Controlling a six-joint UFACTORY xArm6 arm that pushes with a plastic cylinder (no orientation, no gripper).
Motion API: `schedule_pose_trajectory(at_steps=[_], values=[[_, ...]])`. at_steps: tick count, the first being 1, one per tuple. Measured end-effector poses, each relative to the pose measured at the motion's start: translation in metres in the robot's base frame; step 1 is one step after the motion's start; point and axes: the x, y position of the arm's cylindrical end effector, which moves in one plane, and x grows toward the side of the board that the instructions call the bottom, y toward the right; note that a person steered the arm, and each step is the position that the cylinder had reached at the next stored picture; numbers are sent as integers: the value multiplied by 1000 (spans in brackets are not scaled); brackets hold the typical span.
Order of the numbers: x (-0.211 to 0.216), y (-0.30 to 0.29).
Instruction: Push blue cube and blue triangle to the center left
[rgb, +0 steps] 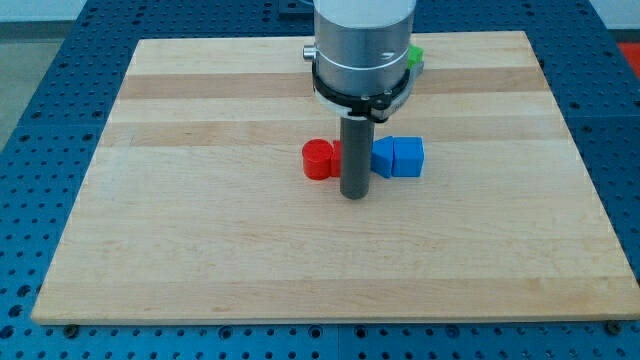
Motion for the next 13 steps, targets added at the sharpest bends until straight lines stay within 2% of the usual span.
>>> schedule_pose_trajectory(at_steps=[1, 3, 4, 5, 8, 9, 13], values=[[0, 7], [-6, 82], [-20, 121], [-37, 126], [-39, 43], [-53, 33], [-160, -40]])
